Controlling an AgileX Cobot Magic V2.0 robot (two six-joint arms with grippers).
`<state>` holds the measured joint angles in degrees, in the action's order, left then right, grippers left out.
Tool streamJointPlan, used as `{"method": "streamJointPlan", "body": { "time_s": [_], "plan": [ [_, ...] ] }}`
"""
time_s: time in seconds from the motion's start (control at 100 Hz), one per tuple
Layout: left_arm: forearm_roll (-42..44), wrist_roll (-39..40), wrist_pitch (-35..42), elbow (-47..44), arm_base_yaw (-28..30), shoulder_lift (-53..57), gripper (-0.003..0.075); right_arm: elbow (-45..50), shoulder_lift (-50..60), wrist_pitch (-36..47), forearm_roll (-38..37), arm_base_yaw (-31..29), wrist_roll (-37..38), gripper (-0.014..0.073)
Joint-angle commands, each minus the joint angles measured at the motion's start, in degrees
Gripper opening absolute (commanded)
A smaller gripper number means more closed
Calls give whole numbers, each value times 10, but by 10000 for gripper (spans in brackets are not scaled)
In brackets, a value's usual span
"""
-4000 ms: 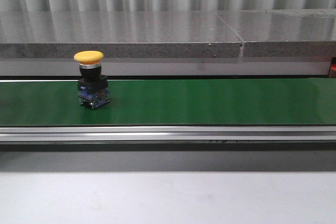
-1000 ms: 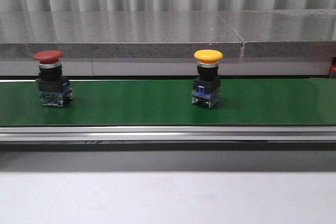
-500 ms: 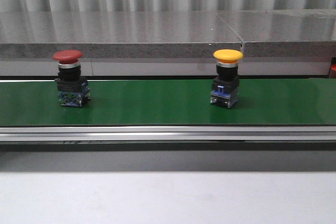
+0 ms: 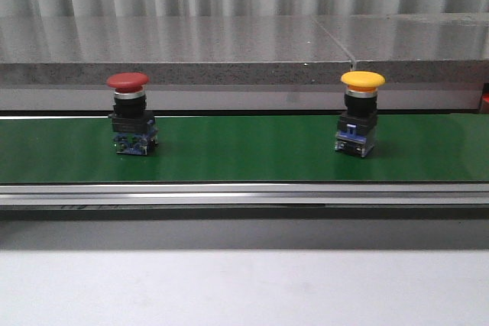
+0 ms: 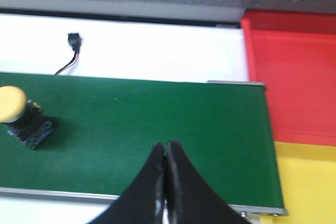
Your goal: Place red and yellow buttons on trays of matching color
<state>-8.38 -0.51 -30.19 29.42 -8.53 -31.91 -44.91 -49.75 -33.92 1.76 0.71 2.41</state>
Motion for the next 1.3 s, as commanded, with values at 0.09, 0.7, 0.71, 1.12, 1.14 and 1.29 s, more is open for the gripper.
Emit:
{"method": "streamJointPlan", "body": {
  "time_s": [0.09, 0.7, 0.71, 1.12, 1.14, 1.29],
  "plan": [
    [-8, 2, 40, 16, 0, 0, -20, -92, -83, -15, 28, 29, -53, -66],
    [-8, 2, 40, 16, 0, 0, -20, -295, -299, -202, 59, 105, -103, 638],
    [-8, 2, 40, 16, 0, 0, -20, -297, -304, -204, 59, 105, -103, 635],
    [-8, 2, 40, 16, 0, 0, -20, -333, -407, -241, 27, 103, -108, 633],
    [-8, 2, 40, 16, 0, 0, -20, -333, -411, -241, 23, 102, -108, 633],
    [-8, 2, 40, 16, 0, 0, -20, -333, -430, -236, 21, 88, -108, 550]
  ]
}}
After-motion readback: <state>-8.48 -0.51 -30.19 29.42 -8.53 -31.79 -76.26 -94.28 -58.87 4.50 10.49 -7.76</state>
